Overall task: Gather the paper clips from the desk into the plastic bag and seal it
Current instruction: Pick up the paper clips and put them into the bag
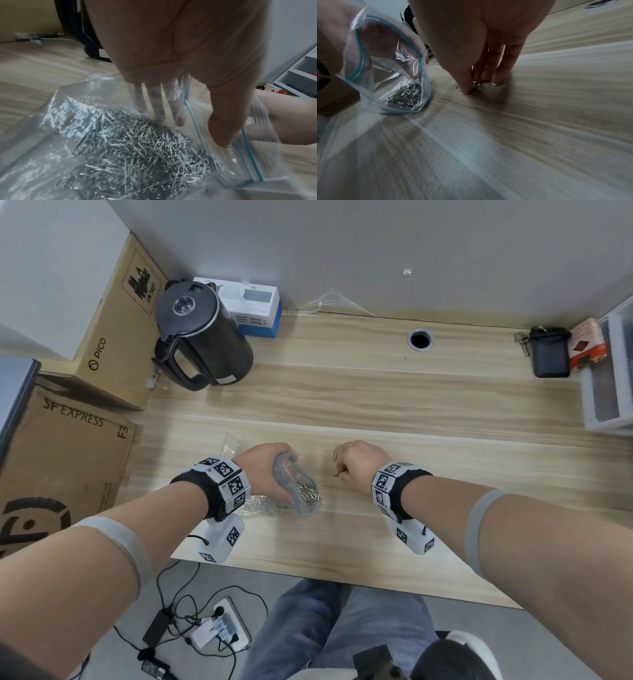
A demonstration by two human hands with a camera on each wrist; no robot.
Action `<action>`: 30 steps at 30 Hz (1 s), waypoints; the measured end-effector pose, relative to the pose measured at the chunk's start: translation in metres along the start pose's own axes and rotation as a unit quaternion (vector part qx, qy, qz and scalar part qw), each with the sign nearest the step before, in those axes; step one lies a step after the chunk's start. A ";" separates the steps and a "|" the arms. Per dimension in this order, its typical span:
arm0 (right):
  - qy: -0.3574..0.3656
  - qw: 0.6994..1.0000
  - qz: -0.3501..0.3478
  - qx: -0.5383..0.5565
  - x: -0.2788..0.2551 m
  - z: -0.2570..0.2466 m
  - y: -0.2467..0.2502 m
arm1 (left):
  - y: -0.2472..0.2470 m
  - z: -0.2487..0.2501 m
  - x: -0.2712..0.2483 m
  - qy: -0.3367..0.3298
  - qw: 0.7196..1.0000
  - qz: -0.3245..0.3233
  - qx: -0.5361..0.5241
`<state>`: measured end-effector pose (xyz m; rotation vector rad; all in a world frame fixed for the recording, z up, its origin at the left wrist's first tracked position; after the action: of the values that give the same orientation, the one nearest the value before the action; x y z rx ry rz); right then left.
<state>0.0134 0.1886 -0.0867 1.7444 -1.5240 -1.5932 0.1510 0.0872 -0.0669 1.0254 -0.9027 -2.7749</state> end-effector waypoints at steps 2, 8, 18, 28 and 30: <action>0.018 1.000 0.006 -0.022 0.000 -0.004 -0.001 | 0.000 0.000 0.001 0.002 1.000 0.001 0.004; 0.042 0.998 0.002 -0.051 0.007 -0.008 -0.010 | 0.000 -0.001 0.002 0.006 1.000 -0.001 0.013; 0.000 0.998 -0.060 -0.030 0.012 -0.002 -0.005 | 0.001 0.001 0.003 0.001 1.000 0.002 0.020; -0.041 0.988 -0.017 0.146 0.006 0.012 0.028 | 0.003 0.003 0.004 0.009 1.000 -0.003 0.019; -0.048 0.979 -0.011 0.197 0.004 0.011 0.036 | 0.004 0.005 0.004 0.006 1.000 -0.005 0.018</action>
<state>-0.0140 0.1764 -0.0641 1.9081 -1.9842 -1.4780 0.1448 0.0856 -0.0640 1.0521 -0.9536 -2.7668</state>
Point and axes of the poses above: each hand's wrist, its own x-axis towards the middle knuckle, its own y-axis out of the back of the hand, z = x × y, the point moved 9 cm from there along x, towards the middle knuckle, and after that the axes turned 6 degrees about -y, right-handed, at the moved point
